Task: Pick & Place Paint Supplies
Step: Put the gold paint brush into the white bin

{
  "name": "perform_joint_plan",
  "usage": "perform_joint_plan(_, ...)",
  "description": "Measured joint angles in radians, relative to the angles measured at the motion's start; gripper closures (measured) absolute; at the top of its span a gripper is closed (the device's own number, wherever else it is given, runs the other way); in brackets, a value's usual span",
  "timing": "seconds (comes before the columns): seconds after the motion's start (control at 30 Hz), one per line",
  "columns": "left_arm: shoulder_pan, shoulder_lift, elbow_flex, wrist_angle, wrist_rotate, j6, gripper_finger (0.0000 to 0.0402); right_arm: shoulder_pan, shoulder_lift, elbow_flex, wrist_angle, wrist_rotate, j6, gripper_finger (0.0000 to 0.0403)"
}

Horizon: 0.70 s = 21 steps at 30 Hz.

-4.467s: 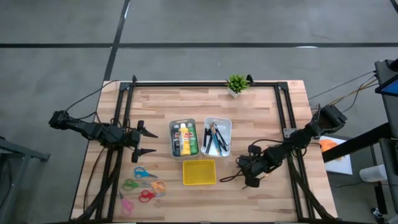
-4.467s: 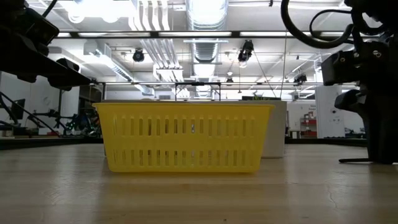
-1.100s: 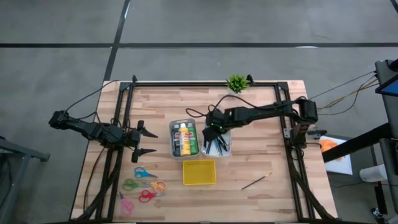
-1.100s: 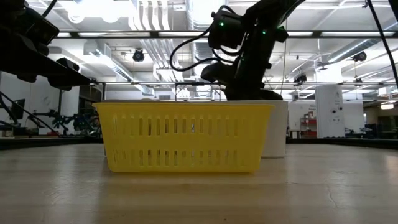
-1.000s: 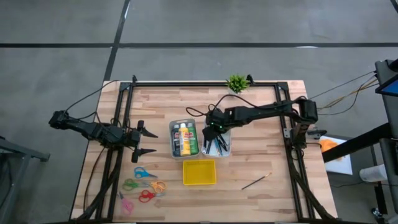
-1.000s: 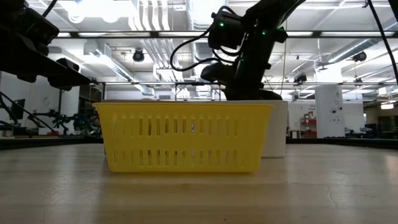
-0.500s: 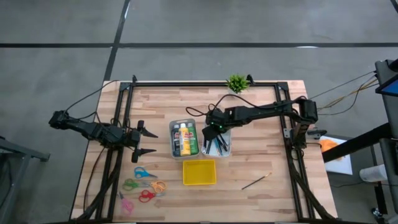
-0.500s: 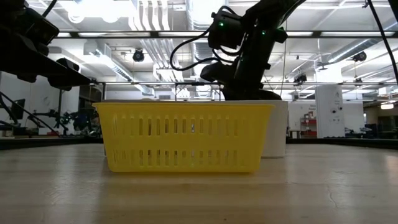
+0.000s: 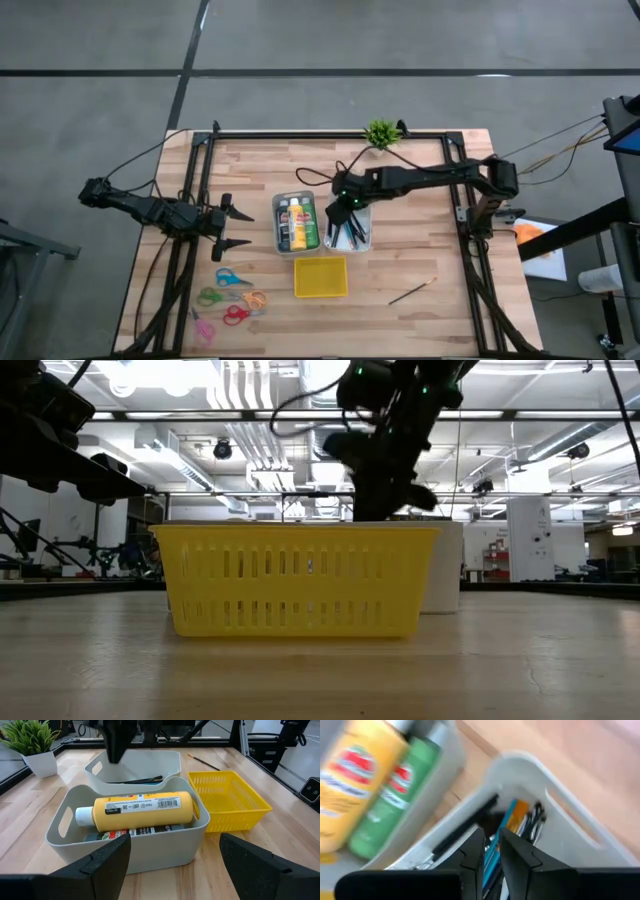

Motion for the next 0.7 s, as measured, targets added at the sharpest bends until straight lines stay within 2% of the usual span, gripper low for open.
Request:
perform_joint_plan(0.17,0.000,0.000,0.000,0.000,0.000,0.000,0.0096,-0.001,-0.116,0.001,-0.006,0.008,-0.186,0.0346)
perform_joint_plan(0.4,0.000,0.000,0.000,0.000,0.000,0.000,0.0096,0.008,-0.331,-0.015,-0.069,-0.006,-0.541,0.0346)
perform_joint_plan(0.7,0.000,0.000,0.000,0.000,0.000,0.000,0.0096,0.078,-0.555,-0.054,-0.281,-0.043,-0.718,0.0346)
